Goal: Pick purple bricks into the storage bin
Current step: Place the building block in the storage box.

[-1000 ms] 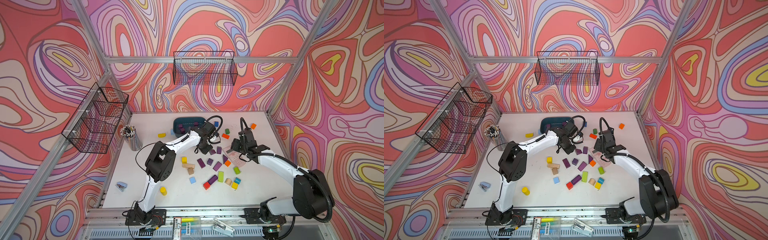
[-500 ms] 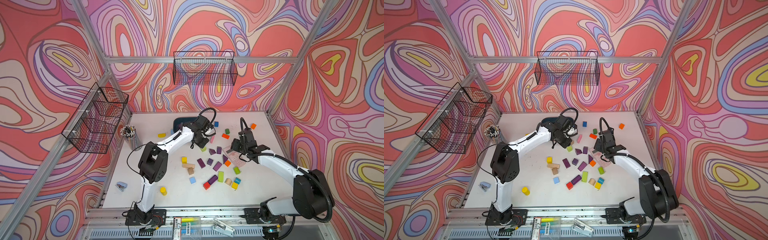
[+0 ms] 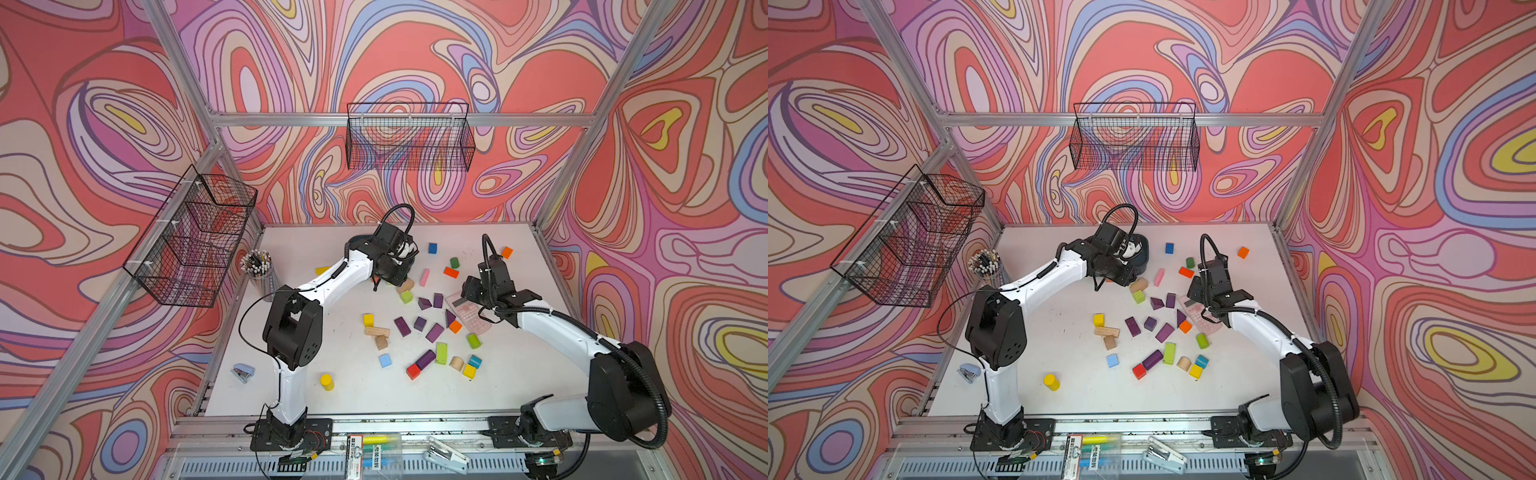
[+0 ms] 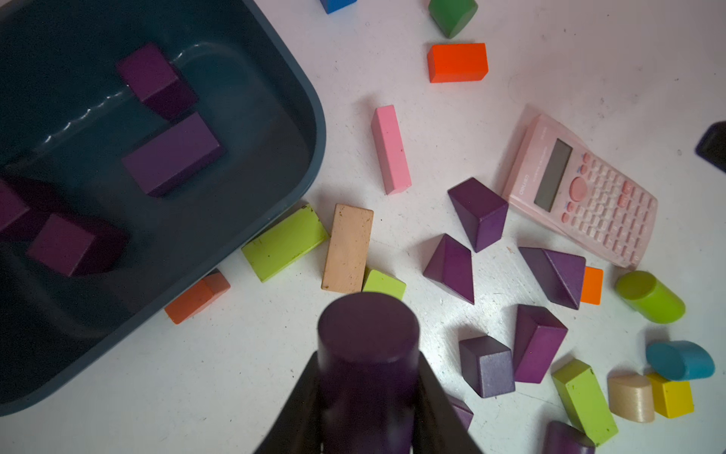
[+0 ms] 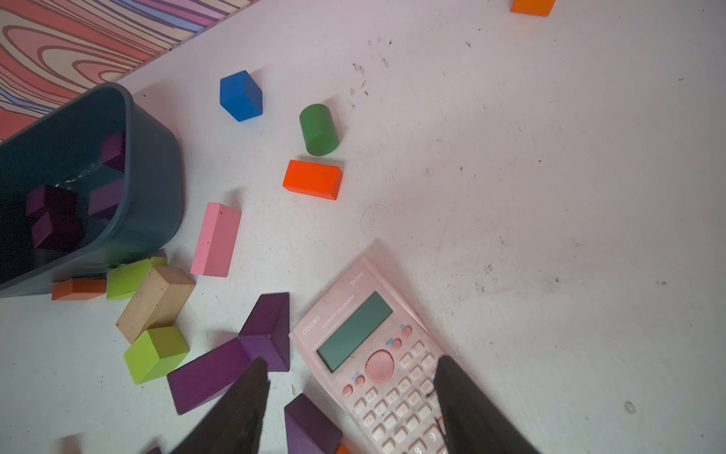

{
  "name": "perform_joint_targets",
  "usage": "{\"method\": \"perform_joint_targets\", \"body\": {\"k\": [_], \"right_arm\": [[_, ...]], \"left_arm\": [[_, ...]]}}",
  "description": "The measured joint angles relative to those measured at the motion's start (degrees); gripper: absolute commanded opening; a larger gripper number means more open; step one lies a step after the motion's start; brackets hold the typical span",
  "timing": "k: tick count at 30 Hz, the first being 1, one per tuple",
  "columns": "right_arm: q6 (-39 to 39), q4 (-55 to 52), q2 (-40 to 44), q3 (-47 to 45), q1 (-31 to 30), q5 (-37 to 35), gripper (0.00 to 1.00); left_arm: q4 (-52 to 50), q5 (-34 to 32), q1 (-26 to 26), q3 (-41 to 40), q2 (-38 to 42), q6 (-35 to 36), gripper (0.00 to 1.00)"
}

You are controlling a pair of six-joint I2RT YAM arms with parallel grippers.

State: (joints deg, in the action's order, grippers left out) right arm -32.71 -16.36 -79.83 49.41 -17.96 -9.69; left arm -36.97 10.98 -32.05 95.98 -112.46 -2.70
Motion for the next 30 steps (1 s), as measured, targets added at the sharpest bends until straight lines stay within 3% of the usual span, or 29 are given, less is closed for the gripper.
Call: {"method": "perform_joint_targets", "body": {"k": [18, 30], "right_arm": [[-0.92, 0.04, 2.73, 0.13, 0.00, 0.24, 0.70], [-1.07, 0.02, 2.82, 0.13, 0.00, 0.52, 0.70]], "left_arm": [[11.06, 2.49, 4.52, -5.01, 2.12, -11.58, 0.26], [17.57, 4.70, 11.08, -6.25, 1.99, -19.06, 0.26]]}}
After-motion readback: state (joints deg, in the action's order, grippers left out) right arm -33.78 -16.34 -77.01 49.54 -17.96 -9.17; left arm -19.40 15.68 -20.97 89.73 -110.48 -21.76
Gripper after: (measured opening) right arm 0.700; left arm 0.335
